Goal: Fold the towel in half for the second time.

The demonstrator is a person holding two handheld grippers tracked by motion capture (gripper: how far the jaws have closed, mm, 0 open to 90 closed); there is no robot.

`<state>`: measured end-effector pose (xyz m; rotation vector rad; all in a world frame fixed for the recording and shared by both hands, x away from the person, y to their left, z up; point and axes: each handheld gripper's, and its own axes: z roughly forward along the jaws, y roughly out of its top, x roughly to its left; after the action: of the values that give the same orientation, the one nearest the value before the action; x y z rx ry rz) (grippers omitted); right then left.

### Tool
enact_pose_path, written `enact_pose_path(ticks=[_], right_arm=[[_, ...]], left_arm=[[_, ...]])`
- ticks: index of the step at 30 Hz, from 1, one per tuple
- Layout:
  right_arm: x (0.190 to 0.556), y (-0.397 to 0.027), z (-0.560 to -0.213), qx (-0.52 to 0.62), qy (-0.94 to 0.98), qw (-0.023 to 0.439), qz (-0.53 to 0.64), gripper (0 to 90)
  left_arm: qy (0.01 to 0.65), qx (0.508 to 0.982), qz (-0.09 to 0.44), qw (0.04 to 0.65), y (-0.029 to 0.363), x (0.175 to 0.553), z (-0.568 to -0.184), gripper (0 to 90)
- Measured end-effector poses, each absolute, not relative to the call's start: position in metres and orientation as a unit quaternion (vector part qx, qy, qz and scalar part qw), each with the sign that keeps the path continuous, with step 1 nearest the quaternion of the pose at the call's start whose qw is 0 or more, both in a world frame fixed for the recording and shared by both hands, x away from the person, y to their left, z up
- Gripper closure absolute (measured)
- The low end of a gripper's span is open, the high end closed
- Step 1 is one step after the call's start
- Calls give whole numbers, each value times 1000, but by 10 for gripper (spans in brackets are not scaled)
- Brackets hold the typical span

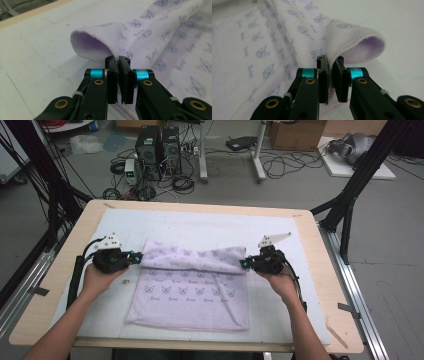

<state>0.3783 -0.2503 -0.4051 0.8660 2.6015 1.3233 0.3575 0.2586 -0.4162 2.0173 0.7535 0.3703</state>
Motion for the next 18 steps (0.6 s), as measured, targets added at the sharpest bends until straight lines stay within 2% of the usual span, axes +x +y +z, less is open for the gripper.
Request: enact_pose_path(ticks=[2, 6, 7, 8, 12, 16, 18], right_arm=[[371, -254, -415, 293, 856, 29, 426, 836], [360, -254, -428, 289, 862, 22, 416, 802], [360, -254, -429, 286, 864, 24, 413, 753], [359, -254, -428, 288, 864, 28, 412, 658], [362, -259, -417, 301, 853, 55, 422, 490], [376, -258, -407, 312, 847, 62, 426, 403], [383, -255, -405, 313, 845, 64, 429, 388]], left_arm=[[307, 822, 142, 458, 261, 349, -424, 852], [303, 837, 127, 438, 264, 339, -437, 828], [302, 841, 124, 431, 264, 338, -437, 795], [304, 842, 126, 428, 264, 338, -436, 732], [312, 842, 129, 422, 266, 345, -425, 538], [321, 834, 129, 430, 263, 358, -413, 422], [324, 833, 130, 429, 259, 367, -411, 397]])
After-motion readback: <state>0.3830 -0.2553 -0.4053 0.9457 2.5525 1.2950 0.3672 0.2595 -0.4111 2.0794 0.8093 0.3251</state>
